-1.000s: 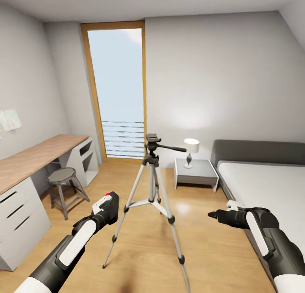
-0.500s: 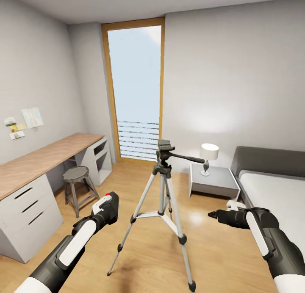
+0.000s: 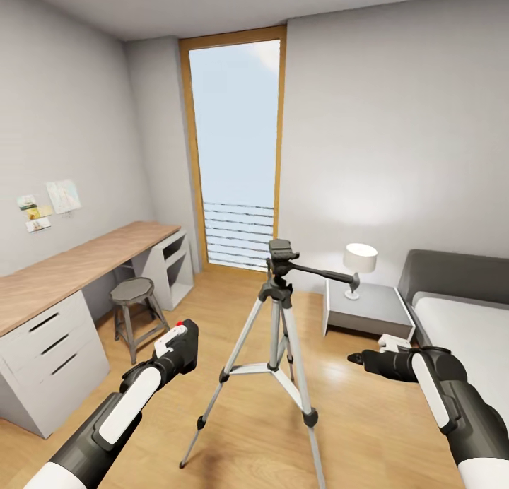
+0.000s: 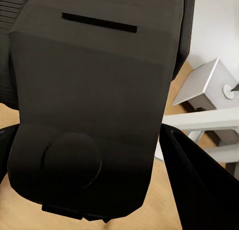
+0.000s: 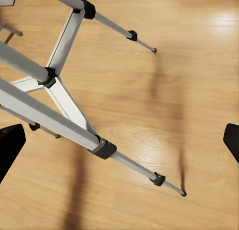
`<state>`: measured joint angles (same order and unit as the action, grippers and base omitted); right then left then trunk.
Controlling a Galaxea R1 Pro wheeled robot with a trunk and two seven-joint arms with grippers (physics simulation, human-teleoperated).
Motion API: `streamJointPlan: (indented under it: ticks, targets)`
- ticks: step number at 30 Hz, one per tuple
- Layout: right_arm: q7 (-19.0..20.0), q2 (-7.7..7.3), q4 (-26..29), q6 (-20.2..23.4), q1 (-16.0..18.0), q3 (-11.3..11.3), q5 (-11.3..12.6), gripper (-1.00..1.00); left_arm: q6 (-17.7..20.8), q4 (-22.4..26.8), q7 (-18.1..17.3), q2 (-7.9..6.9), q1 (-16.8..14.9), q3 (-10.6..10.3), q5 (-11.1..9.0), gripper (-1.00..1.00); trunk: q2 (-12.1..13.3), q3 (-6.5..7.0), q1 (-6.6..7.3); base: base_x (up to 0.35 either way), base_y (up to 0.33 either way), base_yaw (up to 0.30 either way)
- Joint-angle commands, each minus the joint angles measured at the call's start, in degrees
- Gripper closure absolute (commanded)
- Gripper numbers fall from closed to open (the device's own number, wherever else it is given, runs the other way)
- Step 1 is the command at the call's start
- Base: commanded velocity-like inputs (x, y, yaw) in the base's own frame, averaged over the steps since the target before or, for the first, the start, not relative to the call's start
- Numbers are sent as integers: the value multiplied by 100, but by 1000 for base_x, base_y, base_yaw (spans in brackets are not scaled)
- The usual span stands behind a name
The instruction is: Attach the digital camera to the camera tripod in the bedroom.
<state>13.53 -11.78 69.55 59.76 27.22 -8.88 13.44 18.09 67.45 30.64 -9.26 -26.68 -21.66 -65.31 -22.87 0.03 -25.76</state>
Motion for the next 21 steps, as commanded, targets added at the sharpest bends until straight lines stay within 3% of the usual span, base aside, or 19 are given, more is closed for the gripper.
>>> streamJointPlan:
  ticks: [1, 8, 21]
  targets:
    - [20, 0, -13, 19, 2, -7, -10, -100, 3, 11, 31, -6, -4, -13, -27, 100, -5, -3, -3, 14, -6, 8]
    - [56, -21, -101, -381, 2, -9, 39, -100, 8, 22, 32, -6, -4, -21, -26, 100, -5, -3, -3, 4, -2, 2]
    - [63, -27, -121, -455, 2, 2, 25, -100, 14, -13, 65, -5, -4, -21, -37, 100, -5, -3, -3, 0, 0, 0]
